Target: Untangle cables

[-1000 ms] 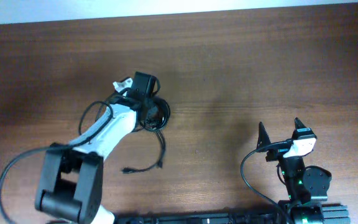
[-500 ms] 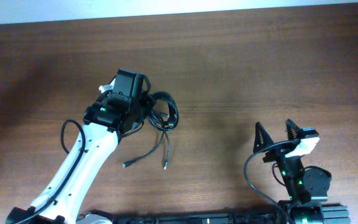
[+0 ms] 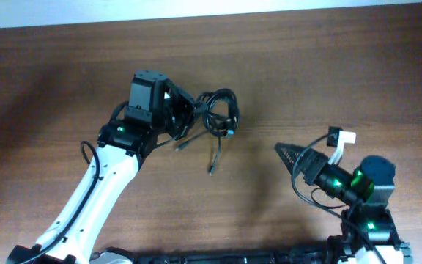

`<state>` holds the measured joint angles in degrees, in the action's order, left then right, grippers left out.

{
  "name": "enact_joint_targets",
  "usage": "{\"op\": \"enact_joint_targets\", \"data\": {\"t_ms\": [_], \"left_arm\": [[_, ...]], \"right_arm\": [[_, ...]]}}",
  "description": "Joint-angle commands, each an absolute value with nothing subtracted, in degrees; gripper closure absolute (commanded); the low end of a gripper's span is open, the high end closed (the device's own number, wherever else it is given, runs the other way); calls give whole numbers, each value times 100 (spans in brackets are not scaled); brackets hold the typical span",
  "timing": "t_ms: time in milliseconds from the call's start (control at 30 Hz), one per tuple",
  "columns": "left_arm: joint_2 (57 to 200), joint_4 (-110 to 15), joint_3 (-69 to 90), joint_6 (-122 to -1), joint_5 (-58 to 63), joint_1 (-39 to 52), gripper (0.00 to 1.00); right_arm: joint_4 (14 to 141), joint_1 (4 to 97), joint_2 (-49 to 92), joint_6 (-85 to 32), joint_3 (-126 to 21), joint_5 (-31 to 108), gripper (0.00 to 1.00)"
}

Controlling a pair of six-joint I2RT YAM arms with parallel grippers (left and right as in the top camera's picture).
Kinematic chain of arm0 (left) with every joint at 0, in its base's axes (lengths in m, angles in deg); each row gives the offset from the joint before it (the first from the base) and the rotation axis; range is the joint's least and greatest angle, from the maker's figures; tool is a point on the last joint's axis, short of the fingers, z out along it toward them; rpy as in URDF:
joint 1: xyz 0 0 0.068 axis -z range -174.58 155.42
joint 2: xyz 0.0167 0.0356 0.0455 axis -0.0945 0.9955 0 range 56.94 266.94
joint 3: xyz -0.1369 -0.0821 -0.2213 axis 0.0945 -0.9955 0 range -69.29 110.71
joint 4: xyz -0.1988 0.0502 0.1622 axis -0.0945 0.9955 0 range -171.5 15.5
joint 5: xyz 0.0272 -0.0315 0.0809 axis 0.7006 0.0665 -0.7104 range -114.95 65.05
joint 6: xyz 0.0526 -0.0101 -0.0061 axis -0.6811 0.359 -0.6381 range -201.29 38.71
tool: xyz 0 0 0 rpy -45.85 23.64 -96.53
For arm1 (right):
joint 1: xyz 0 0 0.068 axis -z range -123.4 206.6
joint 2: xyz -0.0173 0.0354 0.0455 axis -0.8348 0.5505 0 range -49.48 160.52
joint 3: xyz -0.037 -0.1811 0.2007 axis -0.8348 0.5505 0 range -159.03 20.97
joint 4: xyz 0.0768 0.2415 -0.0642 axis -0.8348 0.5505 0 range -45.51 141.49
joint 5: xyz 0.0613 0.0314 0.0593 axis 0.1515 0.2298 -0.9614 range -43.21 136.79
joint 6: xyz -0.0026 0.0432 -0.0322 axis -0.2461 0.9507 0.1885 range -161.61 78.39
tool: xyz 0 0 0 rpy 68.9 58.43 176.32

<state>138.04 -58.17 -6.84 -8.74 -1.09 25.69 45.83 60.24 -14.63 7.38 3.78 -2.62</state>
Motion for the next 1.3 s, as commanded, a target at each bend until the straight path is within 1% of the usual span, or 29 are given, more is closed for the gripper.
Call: {"op": "enact_joint_targets", "data": {"t_ms": [0, 67, 100, 167, 267, 300, 367, 433, 467, 500, 533, 567, 600, 633, 667, 700, 733, 767, 800, 867, 900, 967, 1000, 1033, 1100, 1167, 1200, 1233, 1267], "left_arm": [[13695, -6003, -618, -1982, 711, 2539, 100], [13692, -6051, -618, -2631, 1270, 2506, 100], [13692, -6048, -618, -3285, 1856, 2408, 100], [13692, -6048, -618, -3770, 2645, 2224, 100], [13695, -6046, -618, -3812, 2857, 2220, 100], [13695, -6048, -618, -3812, 2977, 2307, 100], [13695, -6044, -618, -3812, 3008, 2508, 100], [13695, -6046, -618, -3809, 3126, 2703, 100], [13695, -6048, -618, -3809, 3121, 2770, 100], [13695, -6048, -618, -3809, 3113, 2777, 100], [13695, -6046, -618, -3814, 2958, 2777, 100], [13695, -6173, -618, -3809, 2997, 2679, 100], [13692, -6704, -618, -3803, 3810, 2351, 100], [13692, -7380, -618, -3453, 4638, 1857, 100], [13692, -7795, -618, -2968, 4857, 1446, 100], [13695, -8180, -618, -2295, 4706, 836, 100], [13695, -8217, -618, -1733, 4411, 521, 100], [13695, -8210, -618, -1036, 3891, 89, 100], [13695, -8177, -620, -1217, 3445, -95, 99], [13695, -7172, -620, -2236, 2617, -99, 94], [13695, -6333, -620, -2771, 2064, -27, 83], [13695, -4772, -622, -3195, 993, 134, 60], [13695, -4414, -629, -3551, 982, 263, 61], [13695, -4081, -629, -4198, 1041, 751, 62], [13695, -4070, -629, -4771, 1014, 1538, 50], [13695, -3974, -629, -4858, 416, 2335, 53], [13695, -3782, -629, -4701, 131, 2543, 37], [13695, -3388, -638, -3669, -413, 2650, 22], [13695, -3336, -675, -2828, -463, 2705, 14]], "right_arm": [[4279, 6000, -623, 541, 306, -655, 1], [3707, 6000, 26, 264, 306, -659, 1], [3270, 6000, 382, -281, 306, -659, 1], [2566, 5997, 937, -630, 306, -673, 1], [1746, 5899, 1512, -770, 306, -1132, 1], [1659, 5766, 1654, -1085, 306, -1127, 0], [1150, 5617, 1831, -1142, 306, -1105, 8], [839, 5617, 1877, -1142, 306, -889, 26], [846, 5617, 1877, -1140, 306, -904, 45], [848, 5617, 1877, -1131, 306, -924, 68], [846, 5617, 1877, -1113, 306, -985, 95], [892, 5630, 1877, -1116, 306, -1020, 96], [909, 5635, 1877, -1118, 306, -1016, 96], [909, 5635, 1877, -1118, 306, -994, 96], [911, 5632, 1877, -1118, 306, -974, 96], [944, 5632, 1877, -1118, 306, -972, 96], [1058, 5632, 1877, -1118, 306, -930, 96], [1504, 5632, 1877, -1118, 306, -716, 96], [1622, 5632, 1877, -1118, 306, -699, 96], [1648, 5632, 1877, -1116, 306, -690, 96], [1648, 5632, 1877, -1116, 306, -690, 96], [1650, 5632, 1877, -1085, 306, -692, 96], [1648, 5626, 1877, -945, 306, -675, 96], [1648, 5622, 1877, -921, 306, -657, 96], [1650, 5622, 1877, -919, 306, -657, 96], [1650, 5624, 1877, -921, 306, -655, 96], [1650, 5624, 1877, -921, 306, -657, 96], [1652, 5624, 1877, -921, 306, -657, 96], [1650, 5624, 1877, -921, 306, -655, 96]]}}
